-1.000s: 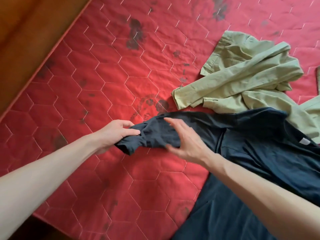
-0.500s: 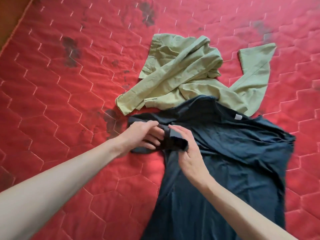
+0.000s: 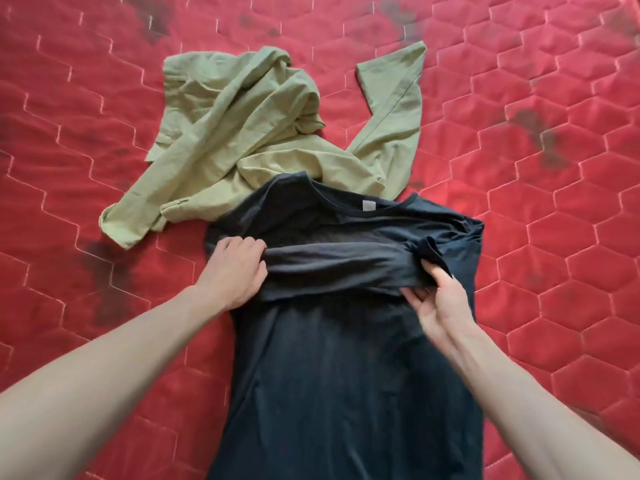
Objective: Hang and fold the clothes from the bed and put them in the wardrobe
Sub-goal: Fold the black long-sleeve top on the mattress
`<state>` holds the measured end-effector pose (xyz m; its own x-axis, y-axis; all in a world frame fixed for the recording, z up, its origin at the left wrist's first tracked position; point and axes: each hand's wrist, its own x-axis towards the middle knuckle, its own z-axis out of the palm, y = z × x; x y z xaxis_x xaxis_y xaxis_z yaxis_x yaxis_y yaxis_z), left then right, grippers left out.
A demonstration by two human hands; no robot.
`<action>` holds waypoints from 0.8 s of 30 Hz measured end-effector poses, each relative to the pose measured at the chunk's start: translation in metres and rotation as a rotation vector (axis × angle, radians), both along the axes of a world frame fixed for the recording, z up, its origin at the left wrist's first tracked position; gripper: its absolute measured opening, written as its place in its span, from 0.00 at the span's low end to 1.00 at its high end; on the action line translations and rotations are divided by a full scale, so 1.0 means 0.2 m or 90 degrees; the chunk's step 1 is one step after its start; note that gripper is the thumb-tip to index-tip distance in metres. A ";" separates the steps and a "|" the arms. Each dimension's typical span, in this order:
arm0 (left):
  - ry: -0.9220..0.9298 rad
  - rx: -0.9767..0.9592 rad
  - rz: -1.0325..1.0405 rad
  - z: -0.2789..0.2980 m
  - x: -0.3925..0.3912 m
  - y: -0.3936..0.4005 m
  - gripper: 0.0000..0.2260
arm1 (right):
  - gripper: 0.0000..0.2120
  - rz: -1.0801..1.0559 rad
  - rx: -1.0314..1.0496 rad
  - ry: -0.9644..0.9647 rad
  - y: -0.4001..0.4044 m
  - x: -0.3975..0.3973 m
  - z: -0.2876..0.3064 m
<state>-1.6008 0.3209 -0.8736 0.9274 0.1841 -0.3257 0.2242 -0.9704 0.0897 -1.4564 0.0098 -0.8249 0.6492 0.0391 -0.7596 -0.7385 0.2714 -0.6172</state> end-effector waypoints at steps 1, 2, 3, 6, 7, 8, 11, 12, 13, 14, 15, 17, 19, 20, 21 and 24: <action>0.000 0.008 -0.004 0.01 0.02 0.00 0.19 | 0.06 0.020 -0.034 -0.001 -0.04 0.02 -0.05; 0.002 0.013 -0.002 0.02 0.04 0.01 0.16 | 0.04 0.046 -0.072 -0.006 -0.08 0.04 -0.09; 0.003 0.022 -0.002 0.03 0.06 0.02 0.13 | 0.03 0.068 -0.109 -0.017 -0.10 0.05 -0.13; -0.004 0.047 -0.005 0.05 0.10 0.06 0.10 | 0.06 0.111 -0.214 -0.080 -0.16 0.07 -0.20; -0.010 0.043 -0.007 0.06 0.11 0.08 0.11 | 0.07 0.123 -0.249 -0.111 -0.18 0.08 -0.22; -0.014 0.035 -0.008 0.07 0.12 0.10 0.11 | 0.08 0.124 -0.279 -0.136 -0.20 0.08 -0.24; -0.020 0.001 -0.020 0.07 0.15 0.14 0.10 | 0.10 0.086 -0.355 -0.161 -0.26 0.08 -0.27; -0.028 -0.010 -0.024 0.07 0.17 0.14 0.10 | 0.09 0.080 -0.382 -0.160 -0.28 0.09 -0.29; -0.045 -0.016 -0.026 0.08 0.18 0.14 0.09 | 0.08 0.081 -0.410 -0.157 -0.30 0.09 -0.30; -0.074 -0.017 -0.027 0.07 0.19 0.13 0.08 | 0.07 0.087 -0.436 -0.158 -0.31 0.09 -0.31; -0.107 -0.015 -0.025 0.07 0.20 0.12 0.07 | 0.06 0.100 -0.461 -0.165 -0.32 0.10 -0.32; -0.142 -0.012 0.001 0.05 0.22 0.11 0.07 | 0.06 0.146 -0.490 -0.192 -0.33 0.12 -0.32; -0.137 0.007 0.022 0.02 0.22 0.10 0.09 | 0.11 0.233 -0.523 -0.241 -0.33 0.14 -0.29; -0.131 0.029 0.020 0.01 0.21 0.08 0.11 | 0.14 0.272 -0.552 -0.263 -0.33 0.15 -0.28; -0.127 0.049 0.019 0.00 0.20 0.07 0.12 | 0.14 0.287 -0.581 -0.275 -0.33 0.16 -0.28; -0.174 0.063 0.079 -0.03 0.13 0.02 0.14 | 0.09 0.281 -0.646 -0.266 -0.35 0.18 -0.29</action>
<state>-1.5755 0.3259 -0.8796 0.9464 0.3199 -0.0433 0.3223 -0.9440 0.0700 -1.4204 -0.0607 -0.8824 0.9358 -0.1767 -0.3051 -0.3359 -0.7097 -0.6193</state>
